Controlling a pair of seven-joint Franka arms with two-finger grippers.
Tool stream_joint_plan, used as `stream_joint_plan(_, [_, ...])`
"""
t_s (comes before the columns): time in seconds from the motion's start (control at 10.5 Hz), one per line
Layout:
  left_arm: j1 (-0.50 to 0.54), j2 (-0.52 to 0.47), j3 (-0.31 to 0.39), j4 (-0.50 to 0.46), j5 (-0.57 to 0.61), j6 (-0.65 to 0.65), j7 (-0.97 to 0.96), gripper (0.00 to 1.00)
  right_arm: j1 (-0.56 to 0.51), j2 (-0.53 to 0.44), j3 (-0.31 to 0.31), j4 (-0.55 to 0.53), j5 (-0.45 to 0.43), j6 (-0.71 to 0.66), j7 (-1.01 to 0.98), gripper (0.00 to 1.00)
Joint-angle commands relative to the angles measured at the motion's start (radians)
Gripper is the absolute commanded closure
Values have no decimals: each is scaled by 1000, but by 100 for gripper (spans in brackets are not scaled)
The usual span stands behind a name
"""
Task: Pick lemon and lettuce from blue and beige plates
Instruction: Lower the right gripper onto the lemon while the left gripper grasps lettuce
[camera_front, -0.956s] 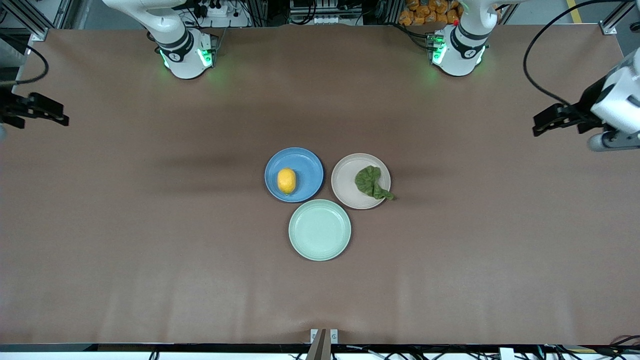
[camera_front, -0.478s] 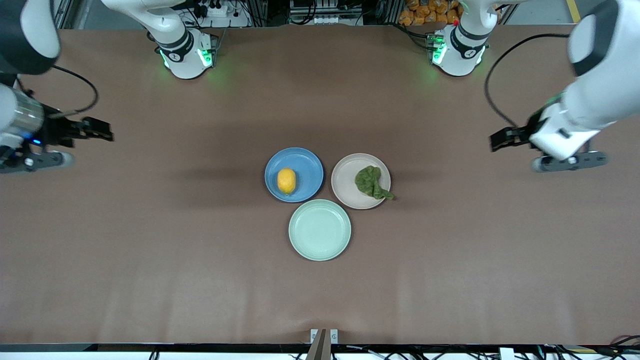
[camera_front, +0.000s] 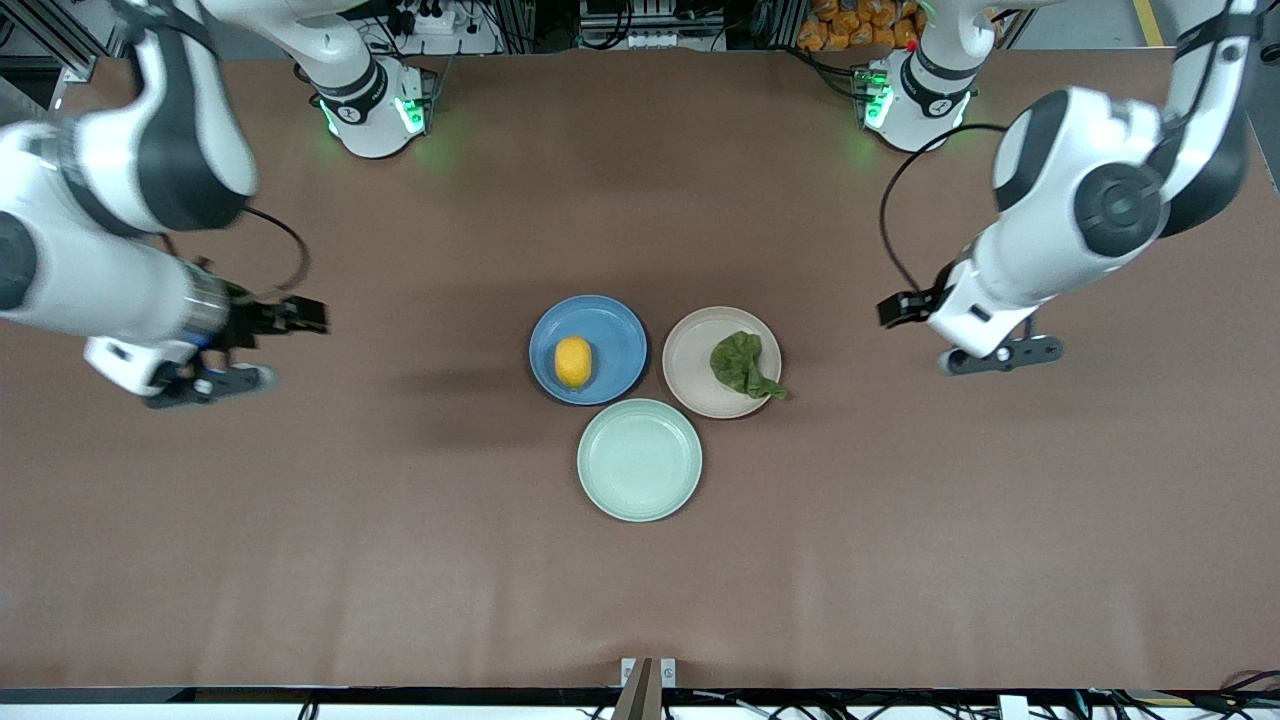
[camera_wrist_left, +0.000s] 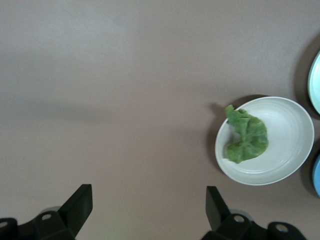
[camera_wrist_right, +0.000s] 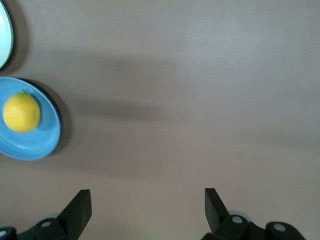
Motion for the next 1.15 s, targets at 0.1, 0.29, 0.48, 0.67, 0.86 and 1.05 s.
stream_joint_plan(0.1, [-105,123,0,4,-4,110,-227,0,43,101,100,11,16,114,265,0])
stream_joint_plan(0.29, [-158,207,2,13,-2,179,-324,0,64,147,149,9,16,177,377,0])
stream_joint_plan(0.48, [-180,284,2,45,51,225,-417,0,104,193,194,-12,14,280,492,0])
stream_joint_plan(0.67, [-224,368,2,112,62,227,-465,0,129,210,232,-98,11,441,569,0])
stream_joint_plan(0.86, [-238,439,6,169,64,228,-478,0,147,230,246,-143,2,523,602,0])
stream_joint_plan(1.05, [-267,490,14,177,99,262,-499,0,184,270,246,-141,-13,584,660,0])
